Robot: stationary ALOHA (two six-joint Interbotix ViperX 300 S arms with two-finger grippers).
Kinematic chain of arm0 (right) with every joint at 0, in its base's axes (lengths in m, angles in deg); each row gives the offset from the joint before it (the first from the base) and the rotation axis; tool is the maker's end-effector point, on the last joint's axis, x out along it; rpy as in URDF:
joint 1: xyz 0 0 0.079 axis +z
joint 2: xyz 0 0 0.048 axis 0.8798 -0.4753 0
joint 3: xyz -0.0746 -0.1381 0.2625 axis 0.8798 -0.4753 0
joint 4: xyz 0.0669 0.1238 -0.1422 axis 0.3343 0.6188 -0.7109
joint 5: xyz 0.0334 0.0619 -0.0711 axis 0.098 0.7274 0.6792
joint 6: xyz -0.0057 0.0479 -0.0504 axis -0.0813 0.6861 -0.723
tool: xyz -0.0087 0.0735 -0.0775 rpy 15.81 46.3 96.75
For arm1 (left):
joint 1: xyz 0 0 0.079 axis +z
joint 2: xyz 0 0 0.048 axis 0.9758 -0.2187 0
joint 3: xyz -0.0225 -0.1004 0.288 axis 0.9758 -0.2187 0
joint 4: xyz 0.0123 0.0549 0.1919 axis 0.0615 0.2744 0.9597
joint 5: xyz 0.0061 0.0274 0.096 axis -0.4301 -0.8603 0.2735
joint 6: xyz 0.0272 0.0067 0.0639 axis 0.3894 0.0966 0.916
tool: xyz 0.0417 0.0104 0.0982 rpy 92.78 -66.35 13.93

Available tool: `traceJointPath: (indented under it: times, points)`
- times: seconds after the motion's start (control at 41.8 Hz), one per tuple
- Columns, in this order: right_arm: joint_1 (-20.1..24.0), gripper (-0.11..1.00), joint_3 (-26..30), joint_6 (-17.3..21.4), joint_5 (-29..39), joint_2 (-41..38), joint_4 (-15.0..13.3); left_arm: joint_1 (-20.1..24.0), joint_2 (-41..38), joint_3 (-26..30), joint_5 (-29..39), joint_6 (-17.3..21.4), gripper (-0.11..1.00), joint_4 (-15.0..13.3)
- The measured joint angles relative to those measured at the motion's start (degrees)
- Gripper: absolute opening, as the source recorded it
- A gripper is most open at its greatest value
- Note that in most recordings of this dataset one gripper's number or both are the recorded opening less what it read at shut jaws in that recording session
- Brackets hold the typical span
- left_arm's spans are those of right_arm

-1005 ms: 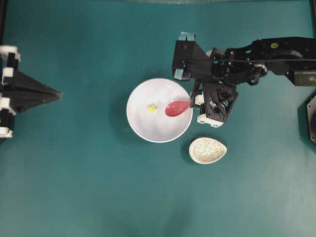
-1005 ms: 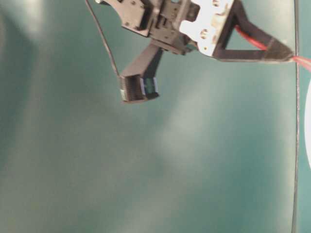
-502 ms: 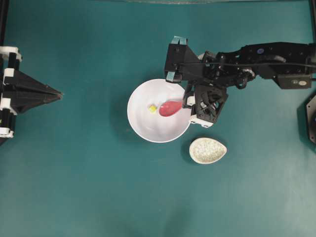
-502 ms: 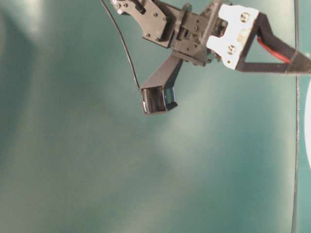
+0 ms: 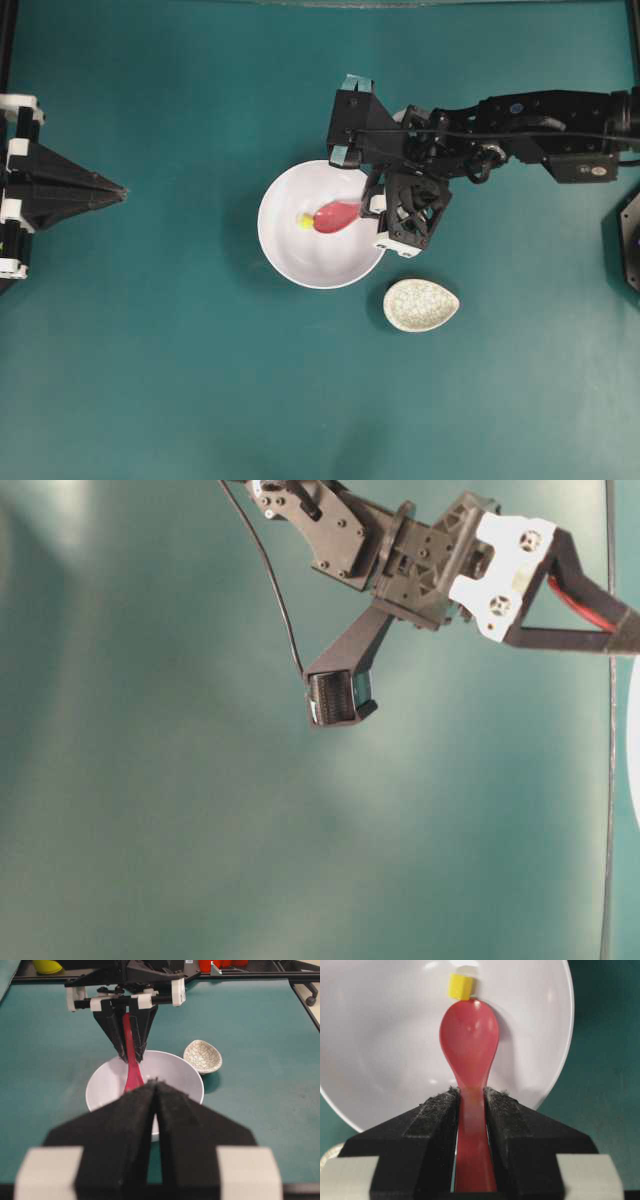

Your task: Scoop the yellow hexagonal prism block from the bowl with a spoon using the right arm.

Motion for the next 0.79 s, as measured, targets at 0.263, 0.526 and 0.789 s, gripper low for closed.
traceJointPath:
  times: [0.263, 0.526, 0.789]
  points:
    - [0.4, 0.22, 0.9, -0.2, -1.5, -0.5, 0.0, 0.0, -0.1, 0.1, 0.0, 0.0, 0.01, 0.0]
    - [0.9, 0.22, 1.5, -0.4, -3.0, -1.0, -0.1, 0.0, 0.0, 0.1, 0.0, -0.1, 0.01, 0.0]
    - [0.9, 0.22, 4.8, -0.5, -2.7, -0.5, -0.1, 0.0, 0.0, 0.1, 0.0, -0.2, 0.01, 0.1]
